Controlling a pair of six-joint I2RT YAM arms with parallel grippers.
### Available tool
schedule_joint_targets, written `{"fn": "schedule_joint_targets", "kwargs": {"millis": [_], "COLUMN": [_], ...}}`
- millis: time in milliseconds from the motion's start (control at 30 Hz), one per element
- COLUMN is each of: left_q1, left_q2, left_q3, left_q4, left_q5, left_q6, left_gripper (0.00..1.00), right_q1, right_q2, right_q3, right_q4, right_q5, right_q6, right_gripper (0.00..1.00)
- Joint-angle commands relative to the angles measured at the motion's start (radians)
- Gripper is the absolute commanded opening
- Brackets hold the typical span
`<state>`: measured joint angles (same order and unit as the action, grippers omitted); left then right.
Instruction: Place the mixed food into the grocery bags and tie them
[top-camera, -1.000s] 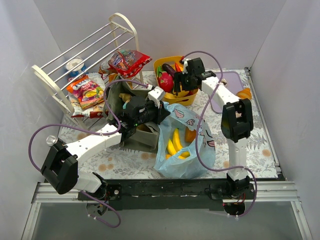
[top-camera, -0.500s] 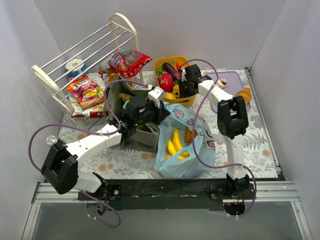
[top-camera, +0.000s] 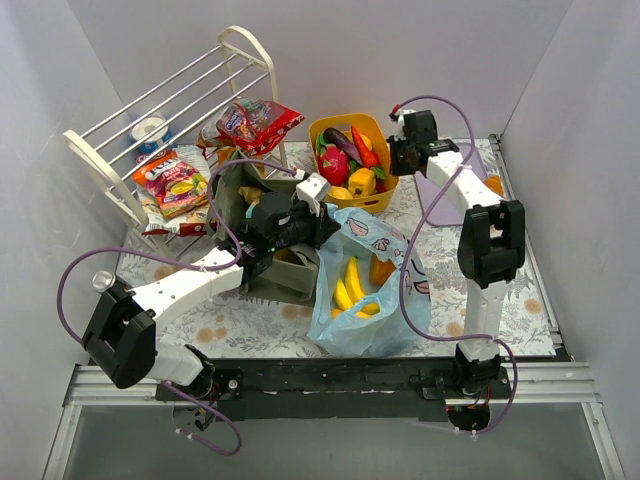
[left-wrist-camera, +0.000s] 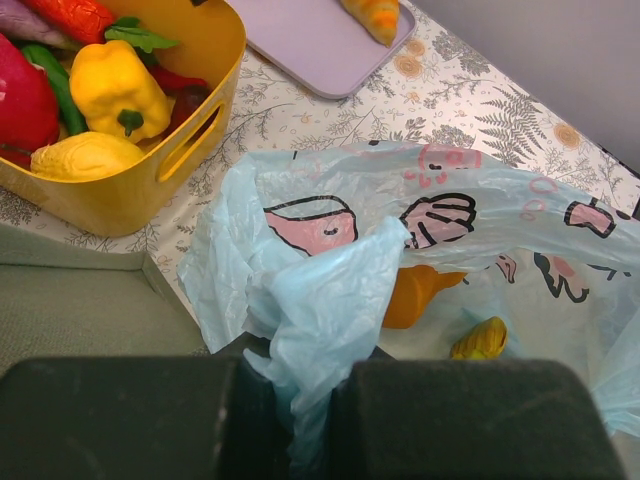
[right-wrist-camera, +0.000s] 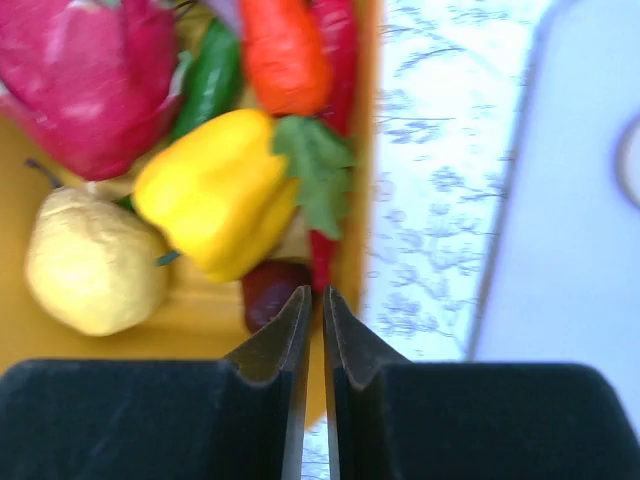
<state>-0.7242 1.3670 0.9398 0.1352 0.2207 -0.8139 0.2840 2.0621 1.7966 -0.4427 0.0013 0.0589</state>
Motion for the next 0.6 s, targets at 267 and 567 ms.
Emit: {"fn": "schedule_joint_targets", "kwargs": {"millis": [267, 567], "left_q1": [-0.015, -0.021], "left_q2": [-0.013, -0.008], "left_q3": [0.008, 0.008], "left_q4": [-0.012, -0.014], "left_q5": [-0.001, -0.009], "left_q6": [0.012, 0.013], "left_gripper": [0.0, 0.0], "right_q1": [-0.032, -0.075], "right_q2": [-0.097, 0.069], "right_q3": [-0.071, 0.066], "right_q4": [0.053, -0.141], "right_q5": [-0.086, 0.226], "right_q6": [-0.025, 0.027], "right_gripper": [0.26, 0.63]}}
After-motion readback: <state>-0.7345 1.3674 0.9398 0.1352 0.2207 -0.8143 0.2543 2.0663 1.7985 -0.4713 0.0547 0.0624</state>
